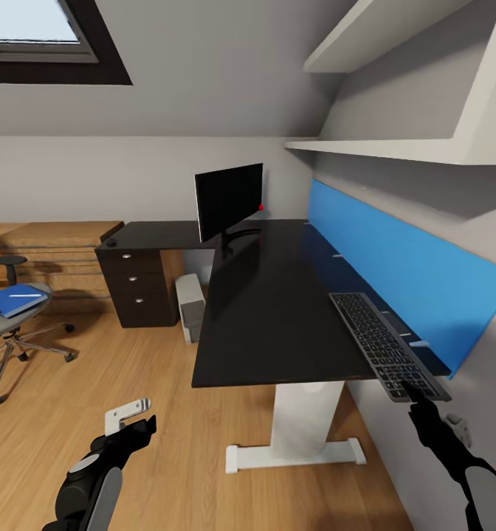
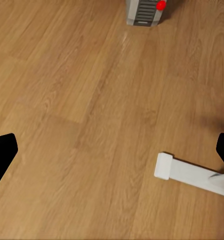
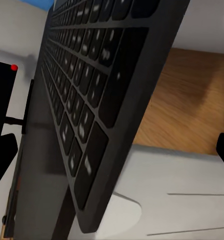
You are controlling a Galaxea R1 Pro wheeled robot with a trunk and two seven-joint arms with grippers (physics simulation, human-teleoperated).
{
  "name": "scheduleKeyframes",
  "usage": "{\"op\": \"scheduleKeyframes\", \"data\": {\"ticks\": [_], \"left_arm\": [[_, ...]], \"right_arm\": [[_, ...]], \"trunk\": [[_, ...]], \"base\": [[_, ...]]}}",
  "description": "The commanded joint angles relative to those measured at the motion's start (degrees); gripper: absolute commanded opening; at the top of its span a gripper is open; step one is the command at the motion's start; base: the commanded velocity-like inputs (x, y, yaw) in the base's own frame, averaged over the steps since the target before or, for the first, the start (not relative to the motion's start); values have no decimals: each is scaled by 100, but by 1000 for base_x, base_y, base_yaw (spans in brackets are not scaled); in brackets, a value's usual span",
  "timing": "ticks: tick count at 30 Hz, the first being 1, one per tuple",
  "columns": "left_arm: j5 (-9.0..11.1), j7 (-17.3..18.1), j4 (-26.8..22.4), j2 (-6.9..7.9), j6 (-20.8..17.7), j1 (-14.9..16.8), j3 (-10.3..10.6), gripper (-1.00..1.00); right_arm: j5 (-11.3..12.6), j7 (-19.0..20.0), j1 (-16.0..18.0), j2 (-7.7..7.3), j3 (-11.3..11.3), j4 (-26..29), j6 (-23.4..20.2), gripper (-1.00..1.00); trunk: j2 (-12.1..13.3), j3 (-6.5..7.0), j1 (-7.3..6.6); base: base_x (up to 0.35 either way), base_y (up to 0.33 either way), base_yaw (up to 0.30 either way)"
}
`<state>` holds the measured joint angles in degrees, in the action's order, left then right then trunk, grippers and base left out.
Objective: In the bedroom, organize the workspace by keeping the computer under the desk, ensuring the monitor is on the desk, placing the keyboard on the desk next to the monitor, placing the mouse on the desk next to the keyboard, moving the folder from the swivel chair onto the desk next to the mouse, stacking the notebook on top of the folder with the pen on top of the notebook, and positioning the swivel chair next to the desk.
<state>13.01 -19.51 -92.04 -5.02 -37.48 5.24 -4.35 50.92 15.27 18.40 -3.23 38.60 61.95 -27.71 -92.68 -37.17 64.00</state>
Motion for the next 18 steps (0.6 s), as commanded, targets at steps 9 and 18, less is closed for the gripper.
{"op": "scheduleKeyframes", "data": {"ticks": [9, 18], "left_arm": [[62, -44, -7, -8, -14, 4, -4, 100], [60, -43, -7, -8, -19, 4, 4, 100]], "right_arm": [[24, 11, 4, -2, 16, 1, -42, 100], [24, 11, 6, -2, 16, 0, -42, 100]], "trunk": [[-3, -5, 0], [-3, -5, 0]], "base": [[27, 2, 0], [95, 0, 0]]}}
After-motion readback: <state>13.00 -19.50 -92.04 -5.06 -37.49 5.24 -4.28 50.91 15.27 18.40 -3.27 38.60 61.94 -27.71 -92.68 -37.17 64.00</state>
